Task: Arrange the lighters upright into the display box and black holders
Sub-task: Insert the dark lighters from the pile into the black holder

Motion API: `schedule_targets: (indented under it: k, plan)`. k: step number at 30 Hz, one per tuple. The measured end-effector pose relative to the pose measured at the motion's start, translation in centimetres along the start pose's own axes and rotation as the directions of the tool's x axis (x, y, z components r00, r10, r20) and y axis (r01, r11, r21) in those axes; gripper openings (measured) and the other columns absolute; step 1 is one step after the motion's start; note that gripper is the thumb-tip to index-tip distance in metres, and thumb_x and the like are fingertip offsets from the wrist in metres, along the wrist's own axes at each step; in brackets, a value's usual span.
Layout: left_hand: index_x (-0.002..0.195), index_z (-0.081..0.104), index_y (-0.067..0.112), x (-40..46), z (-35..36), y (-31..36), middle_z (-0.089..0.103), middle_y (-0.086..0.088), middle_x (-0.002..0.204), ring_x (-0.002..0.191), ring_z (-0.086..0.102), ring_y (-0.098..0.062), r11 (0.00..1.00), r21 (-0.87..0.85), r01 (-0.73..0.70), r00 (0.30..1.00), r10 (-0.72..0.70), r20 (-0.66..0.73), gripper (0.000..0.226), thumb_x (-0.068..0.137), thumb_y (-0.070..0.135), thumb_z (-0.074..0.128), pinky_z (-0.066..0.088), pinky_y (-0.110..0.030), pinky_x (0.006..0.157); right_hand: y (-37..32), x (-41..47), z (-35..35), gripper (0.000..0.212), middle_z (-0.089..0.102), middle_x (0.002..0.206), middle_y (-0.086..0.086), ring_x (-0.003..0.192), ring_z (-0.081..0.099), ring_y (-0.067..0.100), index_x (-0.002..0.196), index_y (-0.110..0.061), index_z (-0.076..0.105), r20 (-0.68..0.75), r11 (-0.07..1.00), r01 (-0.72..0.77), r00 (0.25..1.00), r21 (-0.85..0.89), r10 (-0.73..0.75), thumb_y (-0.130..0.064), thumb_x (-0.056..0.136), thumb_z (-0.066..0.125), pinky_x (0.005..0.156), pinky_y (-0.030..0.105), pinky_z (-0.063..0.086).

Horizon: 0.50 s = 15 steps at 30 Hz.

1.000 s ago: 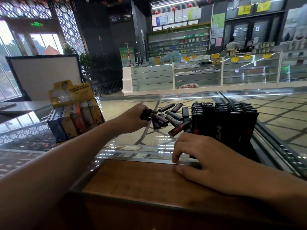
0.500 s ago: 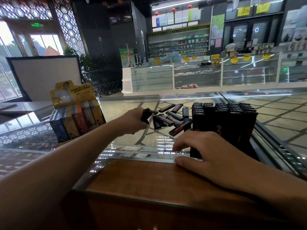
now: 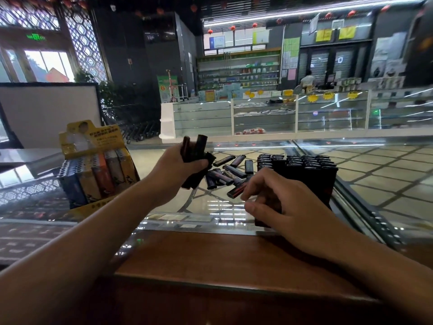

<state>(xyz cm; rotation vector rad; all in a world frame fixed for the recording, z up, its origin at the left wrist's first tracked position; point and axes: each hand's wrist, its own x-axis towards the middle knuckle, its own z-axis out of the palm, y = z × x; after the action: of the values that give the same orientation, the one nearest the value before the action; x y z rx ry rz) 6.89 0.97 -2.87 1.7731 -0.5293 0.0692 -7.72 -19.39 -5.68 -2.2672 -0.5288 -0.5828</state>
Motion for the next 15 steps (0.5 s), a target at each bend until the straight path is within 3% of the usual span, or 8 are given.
schedule_targets:
  k: [2,5,9,11,15]
  plan:
    - [0.105,0.065,0.011,-1.1,1.7,1.2,0.071,-0.01,0.096,0.08,0.072,-0.016,0.988,-0.153,0.001,0.999,0.005,0.038,0.021,0.087,0.001,0.069,0.054,-0.023,0.059,-0.2,0.2,-0.7,0.008,0.066,0.077,-0.004,0.062,0.067,0.015,0.098,-0.025,0.057,-0.102,0.997,-0.032,0.994,0.075,0.04,-0.03,0.094,0.063,0.059,0.028,0.056]
    - [0.106,0.067,0.005,-2.8,4.6,2.3,0.073,-0.012,0.096,0.09,0.071,-0.025,0.967,-0.254,-0.03,0.993,0.058,0.103,0.02,0.087,0.0,0.07,0.057,-0.037,0.077,-0.6,0.8,-2.2,0.01,0.066,0.073,0.003,0.049,0.064,0.014,0.1,-0.018,0.053,-0.234,0.981,-0.09,0.964,0.17,0.129,-0.021,0.096,0.062,0.046,0.025,0.052]
    - [0.103,0.067,0.011,-4.9,8.0,3.5,0.074,-0.008,0.095,0.093,0.071,-0.023,0.965,-0.214,-0.15,0.961,0.193,0.197,0.019,0.086,0.003,0.072,0.056,-0.04,0.085,-0.5,1.2,-4.3,0.018,0.063,0.076,0.002,0.053,0.066,0.022,0.108,-0.017,0.052,-0.193,0.97,-0.131,0.966,0.206,0.172,-0.02,0.095,0.063,0.044,0.031,0.053]
    - [0.109,0.067,0.015,-5.4,9.0,3.9,0.074,-0.003,0.097,0.095,0.072,-0.017,0.967,-0.135,-0.218,0.947,0.243,0.209,0.026,0.085,0.007,0.074,0.057,-0.039,0.087,-0.1,1.0,-5.2,0.009,0.064,0.069,0.003,0.047,0.065,0.024,0.103,-0.016,0.057,-0.161,0.981,-0.126,0.976,0.149,0.15,-0.02,0.096,0.062,0.042,0.033,0.053]
    - [0.1,0.069,0.019,-5.6,9.2,3.8,0.074,-0.001,0.095,0.092,0.072,-0.015,0.973,-0.133,-0.19,0.956,0.214,0.199,0.016,0.087,0.01,0.072,0.061,-0.038,0.082,0.8,0.4,-6.3,0.002,0.066,0.067,0.002,0.047,0.066,0.023,0.095,-0.013,0.061,-0.222,0.987,-0.088,0.968,0.132,0.116,-0.015,0.096,0.061,0.043,0.031,0.054]
